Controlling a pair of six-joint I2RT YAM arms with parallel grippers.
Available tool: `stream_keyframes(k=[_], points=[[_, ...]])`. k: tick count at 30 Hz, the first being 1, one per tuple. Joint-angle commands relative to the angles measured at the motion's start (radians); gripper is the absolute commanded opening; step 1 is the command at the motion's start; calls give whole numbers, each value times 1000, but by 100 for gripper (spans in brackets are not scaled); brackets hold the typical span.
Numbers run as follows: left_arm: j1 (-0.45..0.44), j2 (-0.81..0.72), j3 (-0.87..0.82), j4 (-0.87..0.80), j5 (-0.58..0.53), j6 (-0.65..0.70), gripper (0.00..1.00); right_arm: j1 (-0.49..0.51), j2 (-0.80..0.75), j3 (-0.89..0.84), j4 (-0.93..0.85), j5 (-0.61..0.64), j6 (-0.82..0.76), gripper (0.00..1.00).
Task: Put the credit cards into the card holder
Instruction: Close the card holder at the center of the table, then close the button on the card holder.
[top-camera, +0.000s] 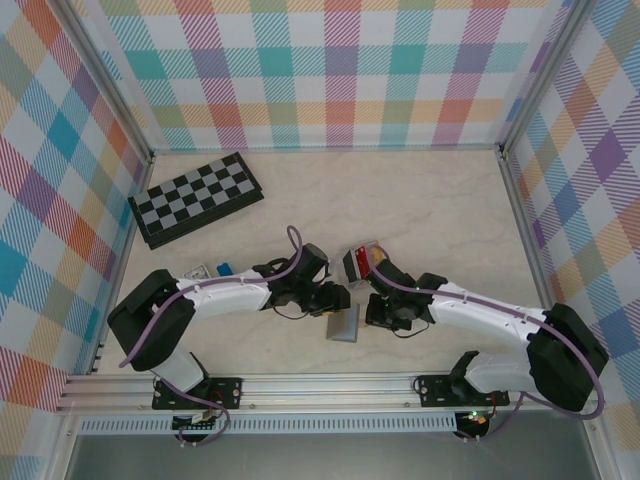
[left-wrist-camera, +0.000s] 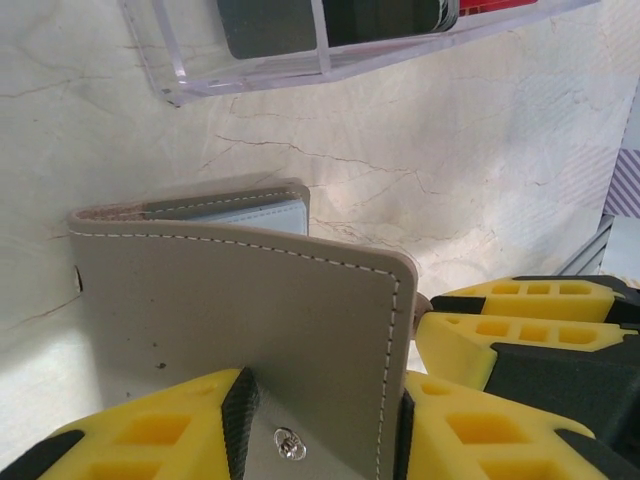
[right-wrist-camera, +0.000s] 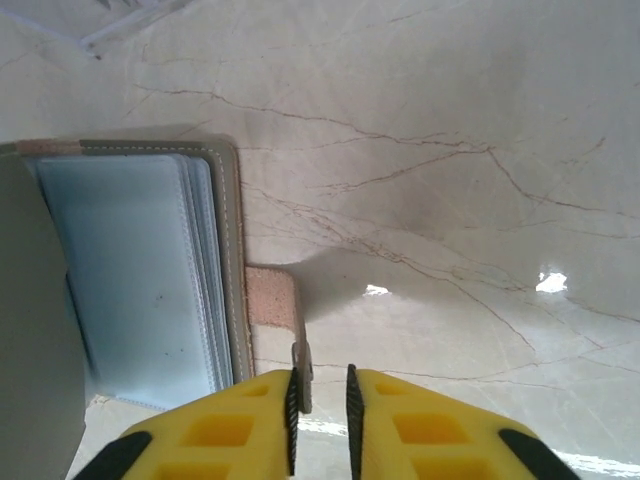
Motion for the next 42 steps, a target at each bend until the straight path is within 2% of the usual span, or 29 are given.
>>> stream_keyframes(k=[1, 10, 15, 19, 23, 26, 31, 35, 39, 42], points=[[-10, -18, 10, -67, -37, 23, 41, -7, 9, 26, -7, -30, -15, 19], [-9, -1, 12, -47, -28, 20, 41, -7, -17, 20, 4, -43, -25, 2], [-18, 84, 26, 15, 15, -13, 41, -16, -67, -6, 48, -48, -13, 1], [-27, 172, 37, 61, 23, -65, 40, -53, -94, -48, 105, -107, -9, 2], [-35, 189, 33, 80, -28, -111, 40, -62, -92, -81, 142, -133, 3, 2], [-37, 198, 38, 101, -7, -135, 43, -68, -86, -102, 181, -152, 20, 2], [-43, 92, 37, 92, -27, -93, 57, -71, -84, -91, 156, -136, 19, 3], [-43, -32, 68, -39, -87, -3, 65, -76, -83, -86, 138, -129, 12, 3], [-43, -123, 64, -146, -173, 39, 67, -81, -82, -80, 126, -120, 8, 3], [-37, -148, 26, -226, -244, 12, 62, -81, -84, -70, 125, -123, 2, 3]])
